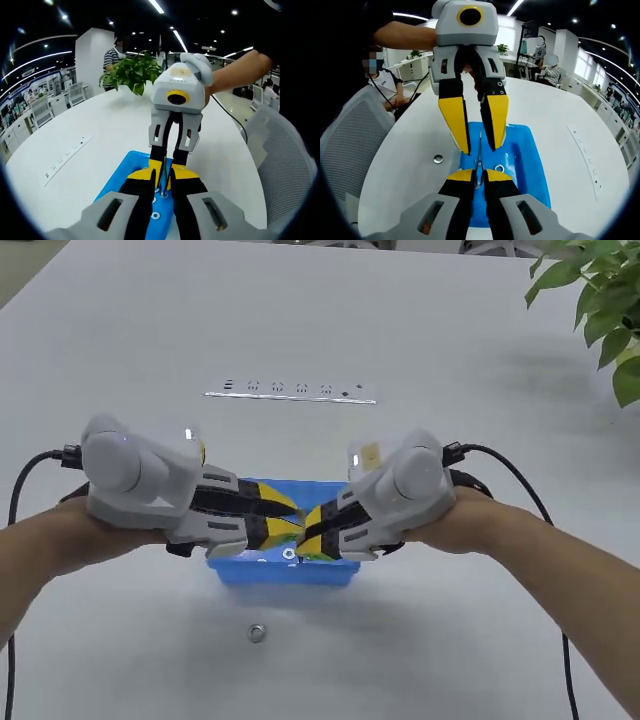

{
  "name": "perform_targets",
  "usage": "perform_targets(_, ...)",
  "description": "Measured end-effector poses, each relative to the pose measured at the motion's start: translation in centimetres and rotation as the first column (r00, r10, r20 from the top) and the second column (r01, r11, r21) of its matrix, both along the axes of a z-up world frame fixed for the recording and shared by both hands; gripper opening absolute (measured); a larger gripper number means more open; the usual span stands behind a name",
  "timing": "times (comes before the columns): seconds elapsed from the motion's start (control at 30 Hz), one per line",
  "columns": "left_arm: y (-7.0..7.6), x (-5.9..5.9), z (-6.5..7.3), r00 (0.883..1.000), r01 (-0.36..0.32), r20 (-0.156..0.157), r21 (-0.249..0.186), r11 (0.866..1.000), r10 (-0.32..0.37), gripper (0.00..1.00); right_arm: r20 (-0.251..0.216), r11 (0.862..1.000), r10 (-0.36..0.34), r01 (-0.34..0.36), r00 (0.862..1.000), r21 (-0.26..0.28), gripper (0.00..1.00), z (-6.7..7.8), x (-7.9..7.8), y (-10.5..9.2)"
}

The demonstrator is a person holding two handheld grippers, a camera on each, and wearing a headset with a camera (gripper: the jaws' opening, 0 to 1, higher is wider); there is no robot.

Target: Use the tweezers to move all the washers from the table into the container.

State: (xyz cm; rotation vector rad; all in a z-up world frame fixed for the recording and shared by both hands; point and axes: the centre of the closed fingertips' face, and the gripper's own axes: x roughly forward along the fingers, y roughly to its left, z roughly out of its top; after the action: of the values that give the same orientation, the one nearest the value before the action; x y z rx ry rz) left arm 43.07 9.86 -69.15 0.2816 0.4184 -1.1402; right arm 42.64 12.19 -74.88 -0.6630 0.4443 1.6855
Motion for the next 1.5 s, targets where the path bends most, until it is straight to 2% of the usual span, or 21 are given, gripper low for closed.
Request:
perform_targets(0.4, -0.4, -0.1, -0.3, 0.999, 0.035, 0.003, 0.020, 0.999, -0.035, 0.08, 0.003, 1.000, 0.007, -0.007, 1.000, -0.011, 0.09, -0.4, 0.0, -0.2)
perform_targets(0.9, -0.7, 0.0, -0.3, 0.998, 0.050, 0.024, 0.040, 0.998, -0.051, 0.06, 0.001, 1.000, -0.002, 0.002, 1.000, -0.016, 0.11, -0.4, 0.1, -0.4)
perform_targets(1.07, -0.6, 0.0, -0.2, 0.998, 0.051, 0.030, 0.048, 0.998, -0.052, 0.06, -0.003, 1.000, -0.007, 0.006, 1.000, -0.019, 0.13, -0.3, 0.1, -0.5)
perform_targets(1.17, -0.6, -0.1, -0.1, 0.998, 0.054, 0.023, 0.051, 0.997, -0.055, 0.06, -0.004, 1.000, -0.010, 0.010, 1.000, -0.018, 0.15, -0.3, 0.0, -0.5)
perform_targets(1.23, -0.6, -0.1, -0.1, 0.998, 0.055, 0.031, 0.059, 0.997, -0.057, 0.06, -0.006, 1.000, -0.014, 0.014, 1.000, -0.017, 0.16, -0.2, 0.1, -0.5)
perform_targets(1.5, -0.5, 0.2, 0.8, 0.998, 0.045, 0.045, 0.054, 0.998, -0.047, 0.06, -0.018, 0.998, -0.067, 0.067, 0.998, -0.003, 0.24, 0.6, 0.7, -0.9)
